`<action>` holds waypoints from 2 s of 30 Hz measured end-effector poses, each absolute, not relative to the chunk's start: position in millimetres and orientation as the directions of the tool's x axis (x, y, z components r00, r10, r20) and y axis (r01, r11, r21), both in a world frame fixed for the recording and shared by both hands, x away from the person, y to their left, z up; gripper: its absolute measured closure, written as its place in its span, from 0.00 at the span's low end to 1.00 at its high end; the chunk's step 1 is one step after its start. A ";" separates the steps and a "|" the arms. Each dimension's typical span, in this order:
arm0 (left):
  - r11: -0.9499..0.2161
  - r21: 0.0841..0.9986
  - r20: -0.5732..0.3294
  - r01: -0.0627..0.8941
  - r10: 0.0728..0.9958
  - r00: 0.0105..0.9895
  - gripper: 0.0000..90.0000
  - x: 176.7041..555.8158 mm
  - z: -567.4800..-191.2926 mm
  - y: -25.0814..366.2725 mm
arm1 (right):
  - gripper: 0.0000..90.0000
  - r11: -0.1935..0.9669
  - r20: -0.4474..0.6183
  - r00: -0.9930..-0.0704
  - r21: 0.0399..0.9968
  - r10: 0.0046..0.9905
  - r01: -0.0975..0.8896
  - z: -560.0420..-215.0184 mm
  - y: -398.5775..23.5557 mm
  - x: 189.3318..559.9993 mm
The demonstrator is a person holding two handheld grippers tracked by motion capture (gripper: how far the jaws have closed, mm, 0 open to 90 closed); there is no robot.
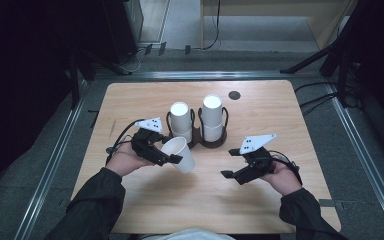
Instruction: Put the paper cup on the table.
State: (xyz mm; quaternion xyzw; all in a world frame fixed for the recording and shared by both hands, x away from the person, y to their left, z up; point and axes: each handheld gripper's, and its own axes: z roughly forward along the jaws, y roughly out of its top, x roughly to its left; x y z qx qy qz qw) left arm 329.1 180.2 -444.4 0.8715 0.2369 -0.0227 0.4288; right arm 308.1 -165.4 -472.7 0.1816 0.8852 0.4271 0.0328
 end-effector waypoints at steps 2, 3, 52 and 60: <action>-0.516 0.735 -0.244 0.441 0.405 0.881 0.26 329.2 -444.3 184.5 | 0.24 0.576 0.089 -0.931 0.764 0.353 0.291 -473.0 -167.7 309.1; -0.513 0.735 -0.243 0.443 0.411 0.879 0.26 329.0 -444.0 186.5 | 0.24 0.578 0.087 -0.931 0.762 0.355 0.292 -473.2 -168.5 309.5; -0.329 0.724 -0.215 0.607 0.728 0.651 0.26 366.9 -446.9 306.4 | 0.24 0.635 0.082 -0.937 0.715 0.339 0.292 -486.7 -158.3 328.2; -0.287 0.704 -0.215 0.650 0.786 0.580 0.26 384.2 -456.5 331.8 | 0.24 0.645 0.077 -0.939 0.707 0.336 0.289 -489.3 -157.5 327.4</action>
